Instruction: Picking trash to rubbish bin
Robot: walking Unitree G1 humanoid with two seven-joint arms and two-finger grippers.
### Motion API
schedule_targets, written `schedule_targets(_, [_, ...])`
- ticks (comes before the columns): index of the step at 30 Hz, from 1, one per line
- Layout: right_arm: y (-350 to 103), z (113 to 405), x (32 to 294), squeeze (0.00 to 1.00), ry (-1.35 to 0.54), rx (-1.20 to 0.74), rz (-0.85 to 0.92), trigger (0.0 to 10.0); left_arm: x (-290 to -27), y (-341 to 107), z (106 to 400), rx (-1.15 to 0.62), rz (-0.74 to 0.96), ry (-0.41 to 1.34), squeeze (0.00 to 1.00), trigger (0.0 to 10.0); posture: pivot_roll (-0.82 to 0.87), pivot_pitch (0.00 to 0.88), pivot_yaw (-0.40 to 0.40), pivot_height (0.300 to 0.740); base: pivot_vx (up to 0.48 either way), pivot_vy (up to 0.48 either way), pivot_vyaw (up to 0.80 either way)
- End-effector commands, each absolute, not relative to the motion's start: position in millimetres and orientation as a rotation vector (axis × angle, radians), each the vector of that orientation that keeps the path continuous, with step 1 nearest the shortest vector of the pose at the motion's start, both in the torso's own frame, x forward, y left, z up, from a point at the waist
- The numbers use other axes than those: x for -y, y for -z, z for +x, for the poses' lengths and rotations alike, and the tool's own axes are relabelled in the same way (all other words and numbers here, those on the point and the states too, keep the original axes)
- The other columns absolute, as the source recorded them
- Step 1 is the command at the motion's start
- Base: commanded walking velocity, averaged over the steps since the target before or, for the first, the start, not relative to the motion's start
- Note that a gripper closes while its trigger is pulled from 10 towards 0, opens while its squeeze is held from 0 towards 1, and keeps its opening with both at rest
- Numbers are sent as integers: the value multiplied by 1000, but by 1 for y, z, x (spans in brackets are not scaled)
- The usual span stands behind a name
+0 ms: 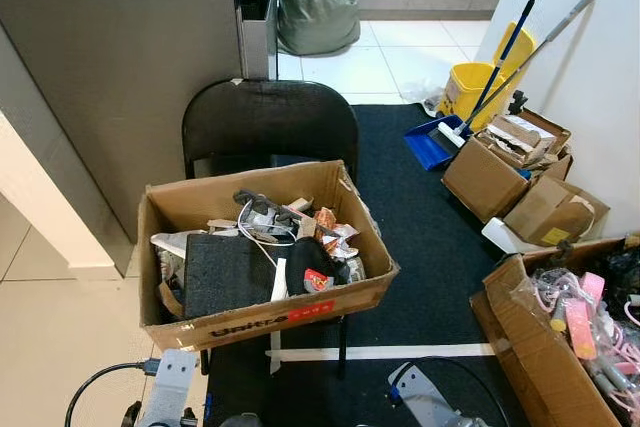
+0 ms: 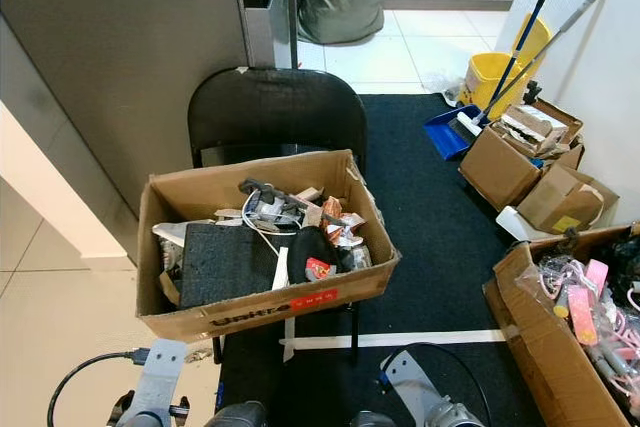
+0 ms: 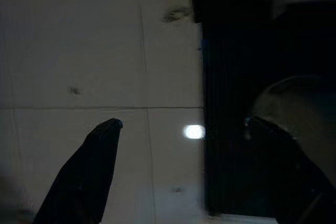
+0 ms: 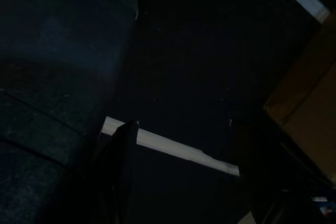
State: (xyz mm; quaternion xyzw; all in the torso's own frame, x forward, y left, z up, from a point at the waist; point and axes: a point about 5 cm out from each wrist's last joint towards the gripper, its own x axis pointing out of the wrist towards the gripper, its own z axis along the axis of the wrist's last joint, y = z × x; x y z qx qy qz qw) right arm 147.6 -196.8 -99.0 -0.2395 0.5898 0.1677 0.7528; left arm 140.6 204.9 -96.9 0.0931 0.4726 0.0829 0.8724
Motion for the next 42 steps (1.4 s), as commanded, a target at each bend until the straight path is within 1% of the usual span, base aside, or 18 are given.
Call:
schedule_targets(1, [99, 146, 202, 0, -382, -1289, -559, 10000, -187, 101, 136, -997, 26, -124, 0, 10000, 66, 27, -23, 740, 0, 0, 0])
schedule_targets(2, [98, 147, 203, 0, -384, -1285, -569, 10000, -177, 103, 134, -1009, -32, -78, 0, 10000, 66, 27, -23, 740, 0, 0, 0])
schedule_targets(3, [98, 147, 203, 0, -384, -1285, -569, 10000, -177, 103, 134, -1009, -32, -78, 0, 10000, 66, 27, -23, 740, 0, 0, 0])
schedule_targets(4, [98, 147, 204, 0, -386, -1282, -574, 10000, -171, 104, 132, -1017, -60, -47, 0, 10000, 55, 29, -13, 740, 0, 0, 0])
schedule_targets(6, [98, 148, 204, 0, -385, -1277, -573, 10000, -164, 106, 127, -1044, -55, 11, 0, 10000, 47, 30, -7, 740, 0, 0, 0])
schedule_targets(11, [98, 147, 204, 0, -358, -1276, -526, 10000, -167, 109, 122, -1077, -76, -11, 0, 10000, 37, 35, 4, 740, 0, 0, 0])
schedule_targets(20, [98, 148, 203, 0, -355, -1274, -519, 10000, -174, 109, 119, -1087, -66, 3, 0, 10000, 34, 38, 14, 740, 0, 0, 0])
schedule_targets(38, [97, 151, 199, 0, -384, -1273, -535, 10000, -174, 111, 114, -1116, -57, 26, 0, 10000, 42, 18, 9, 740, 0, 0, 0])
schedule_targets(42, [97, 150, 200, 0, -366, -1277, -507, 10000, -175, 110, 114, -1115, -50, 16, 0, 10000, 49, 18, 9, 740, 0, 0, 0])
